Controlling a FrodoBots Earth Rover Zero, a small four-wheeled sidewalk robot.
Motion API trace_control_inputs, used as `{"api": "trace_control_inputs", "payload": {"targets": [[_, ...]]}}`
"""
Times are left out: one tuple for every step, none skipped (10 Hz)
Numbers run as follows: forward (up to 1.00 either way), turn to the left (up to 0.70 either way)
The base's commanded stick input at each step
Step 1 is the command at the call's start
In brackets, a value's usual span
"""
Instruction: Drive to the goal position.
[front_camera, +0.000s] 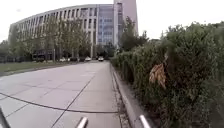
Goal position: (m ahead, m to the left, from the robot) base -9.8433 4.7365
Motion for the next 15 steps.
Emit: {"api": "trace_control_inputs", "payload": {"targets": [[0.0, 0.0], [0.0, 0.0], [0.0, 0.0], [0.0, 0.0], [0.0, 0.1], [0.0, 0.6], [0.0, 0.7], [0.0, 0.7], [0.0, 0.7], [0.0, 0.7], [0.0, 0.7], [0.0, 0.7], [0.0, 0.7], [0.0, 0.7], [0.0, 0.7]]}}
